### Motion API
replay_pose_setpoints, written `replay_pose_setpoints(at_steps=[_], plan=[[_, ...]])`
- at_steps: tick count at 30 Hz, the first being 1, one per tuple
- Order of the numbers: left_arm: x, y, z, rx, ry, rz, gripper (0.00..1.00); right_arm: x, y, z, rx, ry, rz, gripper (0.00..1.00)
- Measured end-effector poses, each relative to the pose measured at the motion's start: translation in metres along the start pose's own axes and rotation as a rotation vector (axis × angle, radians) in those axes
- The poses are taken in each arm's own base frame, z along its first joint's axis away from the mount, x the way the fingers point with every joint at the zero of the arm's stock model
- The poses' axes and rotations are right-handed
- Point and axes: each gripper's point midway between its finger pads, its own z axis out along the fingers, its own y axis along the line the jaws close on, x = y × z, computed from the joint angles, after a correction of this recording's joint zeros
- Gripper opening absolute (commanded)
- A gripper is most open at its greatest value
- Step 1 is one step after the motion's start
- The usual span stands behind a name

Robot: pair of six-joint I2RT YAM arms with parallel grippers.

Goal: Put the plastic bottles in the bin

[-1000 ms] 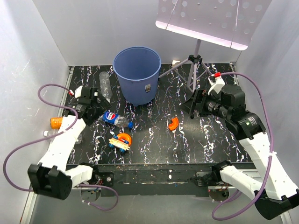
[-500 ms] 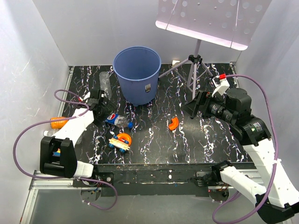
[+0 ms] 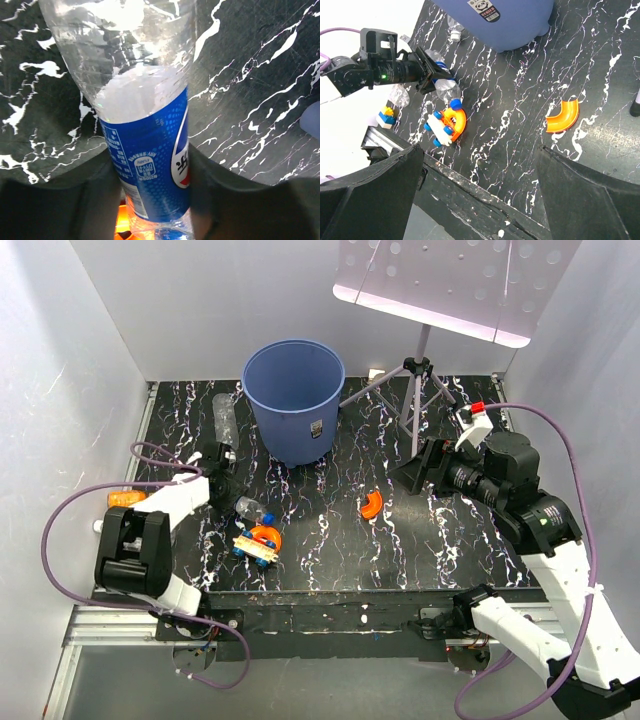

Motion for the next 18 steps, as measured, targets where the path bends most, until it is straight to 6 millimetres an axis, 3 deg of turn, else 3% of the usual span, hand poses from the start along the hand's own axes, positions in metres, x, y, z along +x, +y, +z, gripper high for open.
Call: replay_pose_setpoints(at_steps=[4,7,10,15,18], plan=[[-0.008,0.003,-0.014,-0.004,-0.036,0.015,0.27,-0.001,0.0,-0.001,0.002,-0.004,-0.001,0.97],[-0.026,-0.004,-0.05,0.055,-0.114,0.02,0.22,-0.001,-0.001,0.0,0.005,-0.005,-0.001,0.97],[-0.062,-0.032,-0.116,0.21,-0.259,0.03,0.21,0.0,-0.001,0.0,0.006,-0.003,0.0,0.97],[-0.131,-0.102,-0.257,0.527,-0.523,0.083,0.22,0.0,-0.002,0.002,0.009,0.003,0.002,0.97],[-0.159,-0.144,-0.316,0.662,-0.617,0.13,0.22,0.001,-0.003,0.003,0.012,0.007,0.003,0.97]])
